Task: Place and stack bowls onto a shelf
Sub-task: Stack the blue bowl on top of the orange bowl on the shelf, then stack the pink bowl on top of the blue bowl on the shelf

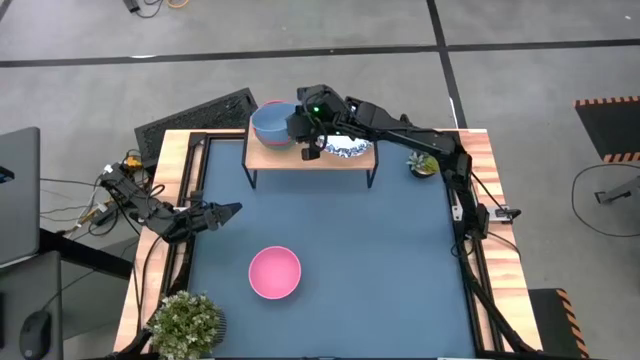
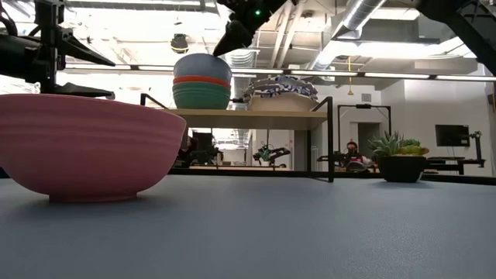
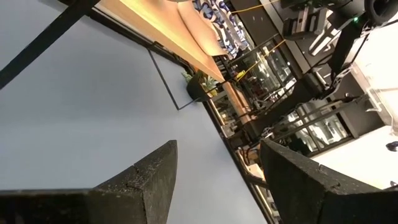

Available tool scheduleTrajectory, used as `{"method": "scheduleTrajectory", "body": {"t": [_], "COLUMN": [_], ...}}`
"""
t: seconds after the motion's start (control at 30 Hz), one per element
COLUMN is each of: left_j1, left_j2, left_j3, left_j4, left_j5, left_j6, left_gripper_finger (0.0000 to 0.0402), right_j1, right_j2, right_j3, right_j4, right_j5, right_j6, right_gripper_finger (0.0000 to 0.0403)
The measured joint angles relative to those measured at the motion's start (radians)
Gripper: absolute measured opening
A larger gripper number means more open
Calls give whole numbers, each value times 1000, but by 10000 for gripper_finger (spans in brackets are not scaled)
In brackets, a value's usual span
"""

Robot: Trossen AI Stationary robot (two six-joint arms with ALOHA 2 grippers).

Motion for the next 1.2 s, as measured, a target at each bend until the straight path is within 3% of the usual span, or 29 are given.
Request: {"method": "scheduleTrajectory", "body": {"t": [0.23,0.3,0.57,0.8,1.0,1.2], "left_j1": [0,0,0,0,0,0], "left_j2": [0,0,0,0,0,0], "left_j3": [0,0,0,0,0,0], "left_j4": [0,0,0,0,1,2], "left_j5": [3,3,1,1,9,10], "left_j6": [10,10,21,21,15,15], "left_gripper_finger": [214,214,214,214,214,214], "right_j1": [87,124,141,105,138,202], "right_j2": [-20,-22,8,80,117,67], "right_j3": [0,0,-1,-5,-6,-3], "right_j4": [-36,-8,255,185,149,171], "right_j5": [3,68,299,295,392,433], "right_j6": [22,-10,24,60,-56,-122], "right_gripper_finger": [211,211,160,115,112,112]}}
